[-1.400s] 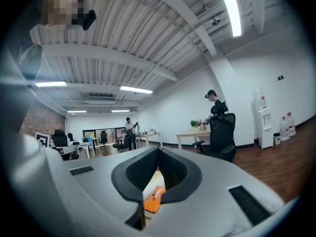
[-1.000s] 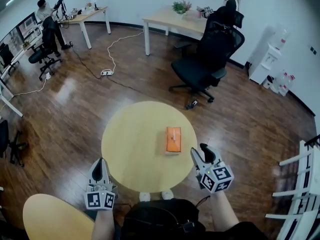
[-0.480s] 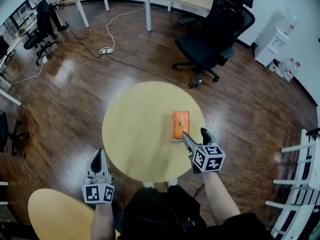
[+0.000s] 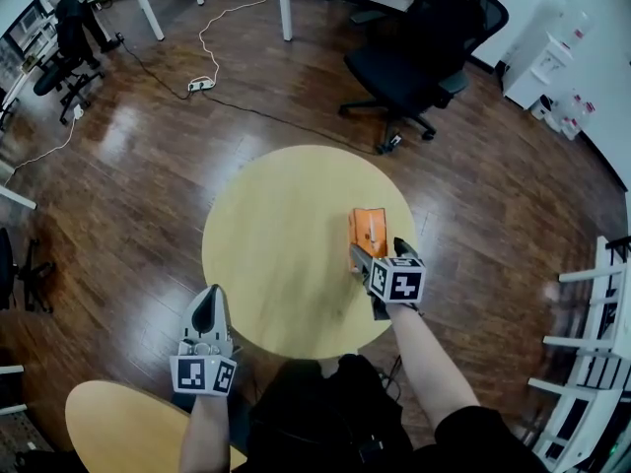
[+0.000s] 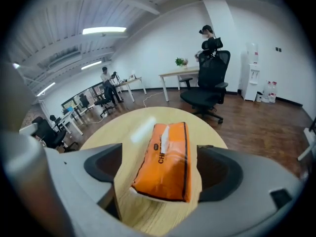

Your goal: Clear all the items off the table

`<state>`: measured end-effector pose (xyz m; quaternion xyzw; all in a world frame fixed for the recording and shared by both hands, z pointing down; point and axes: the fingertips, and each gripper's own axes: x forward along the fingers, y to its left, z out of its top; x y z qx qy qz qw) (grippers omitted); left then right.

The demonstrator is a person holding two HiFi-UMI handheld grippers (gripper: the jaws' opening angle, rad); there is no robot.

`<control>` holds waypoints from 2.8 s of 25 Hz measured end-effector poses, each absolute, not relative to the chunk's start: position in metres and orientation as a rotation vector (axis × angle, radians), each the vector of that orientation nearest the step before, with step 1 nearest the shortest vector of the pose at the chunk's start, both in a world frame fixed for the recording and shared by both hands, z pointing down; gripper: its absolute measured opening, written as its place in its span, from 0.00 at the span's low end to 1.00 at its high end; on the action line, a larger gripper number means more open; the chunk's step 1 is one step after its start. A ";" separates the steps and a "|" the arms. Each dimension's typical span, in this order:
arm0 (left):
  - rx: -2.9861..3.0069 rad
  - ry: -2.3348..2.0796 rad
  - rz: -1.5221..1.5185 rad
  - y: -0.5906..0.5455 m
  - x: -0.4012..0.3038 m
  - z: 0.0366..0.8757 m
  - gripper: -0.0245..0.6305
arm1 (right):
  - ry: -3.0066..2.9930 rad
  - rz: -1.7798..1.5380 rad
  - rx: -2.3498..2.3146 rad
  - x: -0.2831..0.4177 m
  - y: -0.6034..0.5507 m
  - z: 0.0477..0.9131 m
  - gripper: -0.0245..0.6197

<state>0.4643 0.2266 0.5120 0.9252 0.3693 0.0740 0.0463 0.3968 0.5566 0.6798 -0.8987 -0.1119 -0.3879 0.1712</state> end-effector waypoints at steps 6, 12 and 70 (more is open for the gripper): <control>2.822 1.115 0.312 0.221 0.456 0.529 0.04 | -0.413 -1.261 -2.525 0.418 0.566 0.711 0.79; 2.841 1.030 0.376 0.191 0.451 0.540 0.04 | -0.464 -1.457 -2.648 0.423 0.564 0.735 0.78; 2.951 -0.372 -0.268 -0.093 0.128 0.409 0.04 | 1.570 -0.418 -2.965 0.328 0.069 0.447 0.65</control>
